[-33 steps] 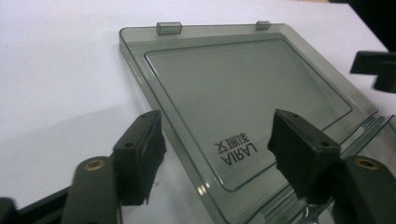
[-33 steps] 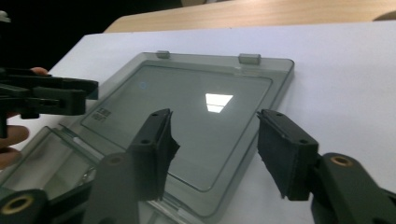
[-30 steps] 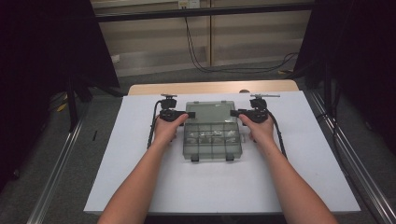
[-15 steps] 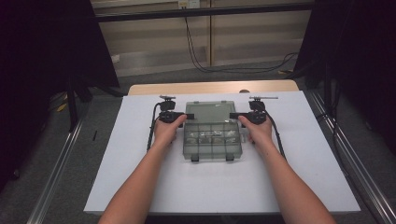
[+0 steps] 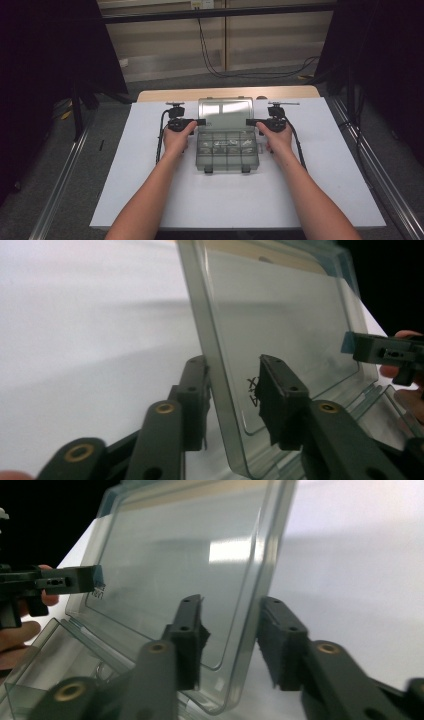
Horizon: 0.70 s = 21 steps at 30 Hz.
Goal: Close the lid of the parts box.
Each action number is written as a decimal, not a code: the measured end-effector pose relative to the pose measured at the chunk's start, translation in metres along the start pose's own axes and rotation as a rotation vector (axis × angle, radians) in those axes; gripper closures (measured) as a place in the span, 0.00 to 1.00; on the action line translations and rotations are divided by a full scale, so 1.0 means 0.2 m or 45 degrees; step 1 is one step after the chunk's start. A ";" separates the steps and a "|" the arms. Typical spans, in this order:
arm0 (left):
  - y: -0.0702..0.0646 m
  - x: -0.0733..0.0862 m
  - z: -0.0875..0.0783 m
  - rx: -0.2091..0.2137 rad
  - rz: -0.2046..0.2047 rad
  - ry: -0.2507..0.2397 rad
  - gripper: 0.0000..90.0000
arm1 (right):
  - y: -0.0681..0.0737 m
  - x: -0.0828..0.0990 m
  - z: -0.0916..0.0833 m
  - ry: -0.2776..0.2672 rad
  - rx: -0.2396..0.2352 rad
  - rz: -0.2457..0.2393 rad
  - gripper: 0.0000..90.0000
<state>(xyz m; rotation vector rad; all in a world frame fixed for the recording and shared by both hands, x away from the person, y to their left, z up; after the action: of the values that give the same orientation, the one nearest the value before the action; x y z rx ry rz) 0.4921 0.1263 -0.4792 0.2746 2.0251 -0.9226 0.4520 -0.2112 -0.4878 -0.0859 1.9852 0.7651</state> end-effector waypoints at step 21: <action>-0.02 -0.09 -0.13 0.069 0.152 -0.118 0.85 | 0.08 -0.03 -0.11 -0.107 0.003 -0.256 0.95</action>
<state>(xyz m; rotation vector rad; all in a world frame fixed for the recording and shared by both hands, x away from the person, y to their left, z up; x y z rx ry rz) 0.4850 0.1444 -0.4538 0.3721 1.8798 -0.9003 0.4322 -0.2127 -0.4687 -0.2442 1.8650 0.6260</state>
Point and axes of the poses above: each handheld gripper's, and its own axes: z roughly forward along the jaws, x roughly out of its underside, y roughly to its left, the point moved 1 cm from there along z, roughly forward along the jaws, and after that the axes turned 14 degrees about -y, right-handed, at the moved point
